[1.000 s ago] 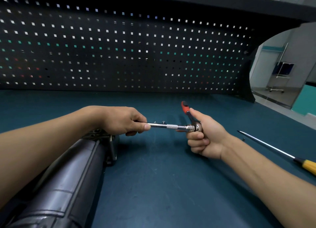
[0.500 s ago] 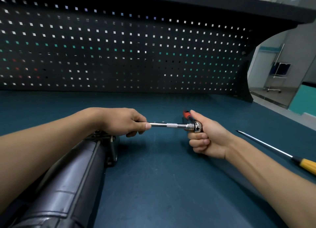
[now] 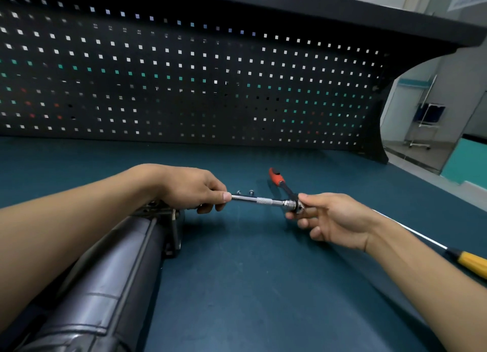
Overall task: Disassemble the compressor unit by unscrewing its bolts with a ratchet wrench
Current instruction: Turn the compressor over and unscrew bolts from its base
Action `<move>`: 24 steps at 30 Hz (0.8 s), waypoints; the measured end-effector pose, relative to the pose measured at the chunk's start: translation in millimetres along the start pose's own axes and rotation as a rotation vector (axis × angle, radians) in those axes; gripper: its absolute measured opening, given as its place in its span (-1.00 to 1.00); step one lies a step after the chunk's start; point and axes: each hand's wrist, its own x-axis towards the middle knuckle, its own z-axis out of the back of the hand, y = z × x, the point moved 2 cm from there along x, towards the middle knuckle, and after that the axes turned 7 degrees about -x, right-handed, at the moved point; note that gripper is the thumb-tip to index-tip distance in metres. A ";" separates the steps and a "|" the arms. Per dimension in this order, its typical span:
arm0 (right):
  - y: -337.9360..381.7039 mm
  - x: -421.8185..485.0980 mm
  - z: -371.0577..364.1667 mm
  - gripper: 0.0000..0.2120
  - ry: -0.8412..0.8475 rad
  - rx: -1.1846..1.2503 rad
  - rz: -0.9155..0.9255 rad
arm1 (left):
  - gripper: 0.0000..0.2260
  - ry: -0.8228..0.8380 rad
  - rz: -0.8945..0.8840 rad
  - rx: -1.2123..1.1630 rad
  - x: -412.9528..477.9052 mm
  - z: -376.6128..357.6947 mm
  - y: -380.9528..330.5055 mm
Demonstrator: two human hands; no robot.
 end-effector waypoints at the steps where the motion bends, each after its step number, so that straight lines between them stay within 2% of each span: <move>1: -0.7 0.5 0.8 -0.75 0.003 0.013 0.014 | -0.69 0.002 -0.001 -0.002 -0.4 0.1 0.0; 8: 1.9 -0.1 5.0 -0.63 0.008 -0.012 0.191 | -0.73 -0.001 0.004 -0.017 -0.2 -0.7 0.3; 13: 3.3 -2.2 2.5 -0.66 -0.096 -0.055 0.369 | -0.72 -0.015 0.014 -0.010 -0.6 0.1 0.1; 21: 8.0 -6.9 1.6 -0.65 -0.172 -0.175 0.580 | -0.69 -0.020 0.020 -0.069 -3.6 0.5 0.6; 24: 9.4 -8.5 1.6 -0.75 -0.197 -0.239 0.633 | -0.66 -0.025 0.020 -0.064 -3.8 0.9 1.3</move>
